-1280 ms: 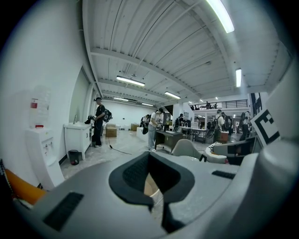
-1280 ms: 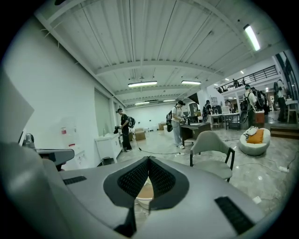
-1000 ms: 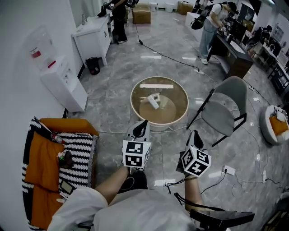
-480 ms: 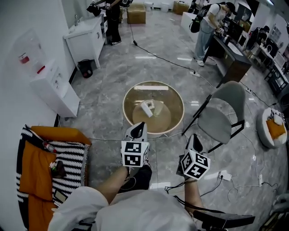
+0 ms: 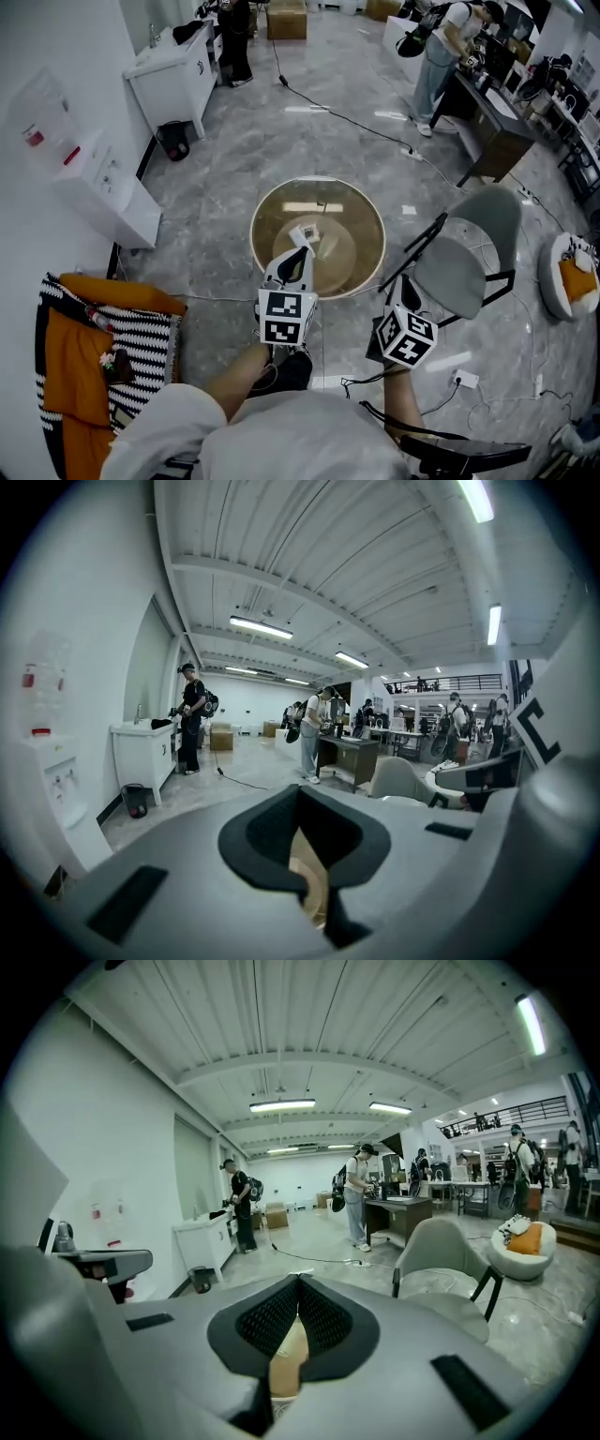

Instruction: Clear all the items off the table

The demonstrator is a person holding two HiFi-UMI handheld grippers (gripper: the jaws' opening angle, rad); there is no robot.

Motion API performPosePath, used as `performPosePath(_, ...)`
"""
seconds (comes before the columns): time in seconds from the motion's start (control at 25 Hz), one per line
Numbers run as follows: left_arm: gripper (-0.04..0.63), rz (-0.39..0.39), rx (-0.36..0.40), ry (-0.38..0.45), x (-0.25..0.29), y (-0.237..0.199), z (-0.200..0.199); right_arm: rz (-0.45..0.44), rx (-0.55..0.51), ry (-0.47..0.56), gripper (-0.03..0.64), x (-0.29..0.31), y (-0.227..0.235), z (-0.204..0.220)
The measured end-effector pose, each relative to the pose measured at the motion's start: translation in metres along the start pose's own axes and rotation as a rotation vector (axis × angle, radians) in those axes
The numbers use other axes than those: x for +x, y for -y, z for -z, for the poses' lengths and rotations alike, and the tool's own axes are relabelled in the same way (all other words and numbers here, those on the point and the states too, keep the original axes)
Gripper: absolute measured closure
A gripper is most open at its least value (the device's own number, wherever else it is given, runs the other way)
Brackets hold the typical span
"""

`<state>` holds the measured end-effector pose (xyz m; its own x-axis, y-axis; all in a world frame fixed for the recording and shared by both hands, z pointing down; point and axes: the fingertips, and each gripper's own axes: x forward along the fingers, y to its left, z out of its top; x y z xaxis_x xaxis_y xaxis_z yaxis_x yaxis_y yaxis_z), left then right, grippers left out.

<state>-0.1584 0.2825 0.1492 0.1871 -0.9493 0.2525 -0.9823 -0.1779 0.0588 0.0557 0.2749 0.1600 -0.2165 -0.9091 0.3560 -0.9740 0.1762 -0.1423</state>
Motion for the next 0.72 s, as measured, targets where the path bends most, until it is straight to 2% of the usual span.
performPosePath(0.36,0.592,-0.073,-0.061,-0.021,0.071,-0.047,-0.007,-0.051,-0.055,-0.045,0.600,0.087,-0.014,-0.028)
performPosePath(0.72,0.592,-0.071,-0.099,-0.029,0.133,-0.072,-0.016,-0.053,-0.094,-0.083,0.600,0.149,-0.018,-0.049)
